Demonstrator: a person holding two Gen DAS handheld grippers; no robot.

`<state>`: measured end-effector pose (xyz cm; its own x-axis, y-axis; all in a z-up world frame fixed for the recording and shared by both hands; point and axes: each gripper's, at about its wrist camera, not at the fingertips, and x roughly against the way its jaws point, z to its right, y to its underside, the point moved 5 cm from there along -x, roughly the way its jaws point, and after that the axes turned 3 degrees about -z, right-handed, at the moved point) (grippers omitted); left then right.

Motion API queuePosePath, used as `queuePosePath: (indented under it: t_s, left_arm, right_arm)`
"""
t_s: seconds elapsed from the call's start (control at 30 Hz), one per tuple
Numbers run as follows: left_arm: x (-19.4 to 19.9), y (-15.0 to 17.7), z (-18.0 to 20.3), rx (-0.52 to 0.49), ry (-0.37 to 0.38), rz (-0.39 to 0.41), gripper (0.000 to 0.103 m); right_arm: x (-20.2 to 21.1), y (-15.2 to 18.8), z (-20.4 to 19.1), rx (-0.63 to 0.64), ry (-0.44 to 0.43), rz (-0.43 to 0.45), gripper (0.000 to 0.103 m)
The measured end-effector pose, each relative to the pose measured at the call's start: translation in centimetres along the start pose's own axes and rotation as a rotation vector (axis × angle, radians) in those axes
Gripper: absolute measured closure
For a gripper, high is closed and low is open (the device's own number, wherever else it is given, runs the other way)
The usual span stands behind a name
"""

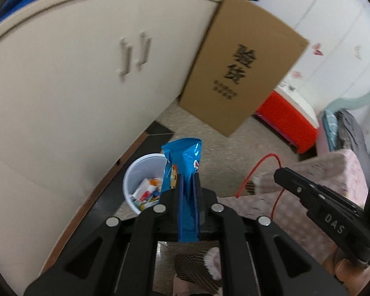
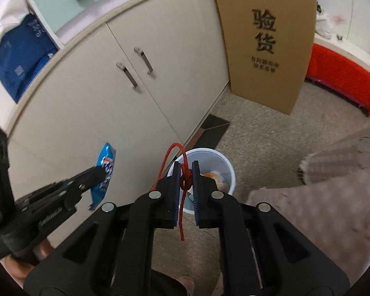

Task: Collect trash
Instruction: 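Carry both to the wastebasket and open the right tool to drop the red string, then open the left tool to drop the blue snack bag into the wastebasket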

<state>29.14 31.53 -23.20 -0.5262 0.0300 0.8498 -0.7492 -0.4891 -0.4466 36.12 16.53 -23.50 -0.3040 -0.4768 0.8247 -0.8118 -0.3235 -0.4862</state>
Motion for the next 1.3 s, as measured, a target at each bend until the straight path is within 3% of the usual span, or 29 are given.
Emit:
queuePosePath:
  t_s: [0.07,0.1,0.13,0.2,0.53,0.9,1.3]
  left_arm:
    - [-0.9,-0.4,-1.4,0.021,-0.016,-0.007,0.097]
    - [-1.4,-0.6,-2.2,0.031,-0.029,-0.009,0.097]
    - [-1.8,-0.8,-2.8,0.04,-0.035,-0.012,0.097]
    - [-2.6,-1.0,-3.7,0.05,-0.04,-0.019,0.097]
    - [-4.9,-1.3,-4.0,0.051,-0.043,-0.042,0.097]
    - [-4.7,-1.2,-2.2,0.028,-0.037,-0.035,0.096]
    - [-4.0,-2.2,0.7,-0.012,-0.026,-0.02,0.096]
  right_arm:
    - [-1.8,-0.4,-0.5,-0.005,-0.007,-0.012,0.09]
    - [-2.8,-0.6,-0.6,-0.01,0.013,-0.012,0.078]
    - [-3.2,-0.6,-0.6,-0.006,0.02,-0.004,0.057]
    - [-3.8,-0.5,-0.7,0.009,0.05,0.009,0.047]
    - [-4.5,0.2,-0.1,0.007,0.05,-0.008,0.044]
    - [-3.0,0.5,0.8,-0.021,0.039,0.016,0.043]
    - [0.9,-0.4,2.4,-0.093,0.088,0.155,0.041]
